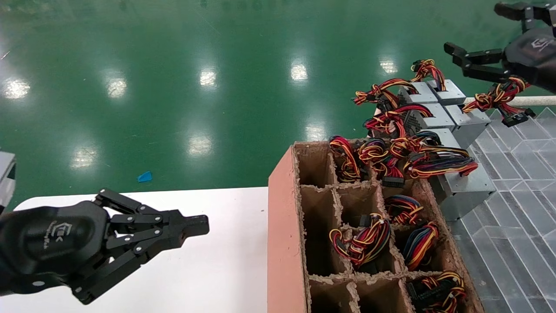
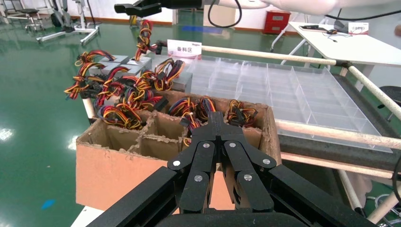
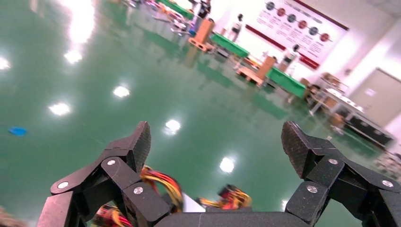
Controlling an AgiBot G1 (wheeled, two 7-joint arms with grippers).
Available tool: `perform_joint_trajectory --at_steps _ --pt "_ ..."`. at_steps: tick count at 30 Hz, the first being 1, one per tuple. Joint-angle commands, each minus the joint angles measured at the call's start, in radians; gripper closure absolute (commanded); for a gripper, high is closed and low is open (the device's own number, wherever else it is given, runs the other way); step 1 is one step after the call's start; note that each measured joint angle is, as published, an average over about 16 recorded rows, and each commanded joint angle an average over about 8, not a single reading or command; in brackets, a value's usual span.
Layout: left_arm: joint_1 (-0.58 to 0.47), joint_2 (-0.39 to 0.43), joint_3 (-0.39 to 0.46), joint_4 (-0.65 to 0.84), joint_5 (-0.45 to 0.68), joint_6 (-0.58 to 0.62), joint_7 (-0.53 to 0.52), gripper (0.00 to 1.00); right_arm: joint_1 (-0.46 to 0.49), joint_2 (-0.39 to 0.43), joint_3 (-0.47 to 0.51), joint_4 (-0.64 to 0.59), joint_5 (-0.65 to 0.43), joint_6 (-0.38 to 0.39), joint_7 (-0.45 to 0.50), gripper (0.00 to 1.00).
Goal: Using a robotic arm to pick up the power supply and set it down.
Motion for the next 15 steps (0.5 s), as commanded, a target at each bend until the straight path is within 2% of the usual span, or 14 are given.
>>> perform_joint_trajectory --at_steps 1,5,6,13,14,15 --pt "0.0 0.0 0.0 0.0 0.0 0.0 0.0 1.0 -0.024 0.008 -0.003 0.042 0.014 -0.017 0.031 0.0" --pt "0.0 0.0 0.0 0.0 0.0 0.0 0.0 0.98 -0.073 0.023 -0.007 0.126 0.041 -0.051 0.094 0.0" --pt "0.0 0.0 0.0 0.0 0.0 0.0 0.0 0.9 -0.085 0.027 -0.009 0.146 0.048 -0.059 0.11 0.0" --pt "0.0 0.0 0.0 0.0 0.0 0.0 0.0 0.04 -0.169 0.054 -0.017 0.29 0.096 -0.118 0.218 0.0" --pt "0.0 0.0 0.0 0.0 0.0 0.0 0.0 0.0 -0.181 0.058 -0.019 0.311 0.103 -0.126 0.234 0.0" --pt "0.0 0.0 0.0 0.0 0.0 0.0 0.0 0.0 -0.193 0.061 -0.02 0.331 0.109 -0.134 0.249 0.0"
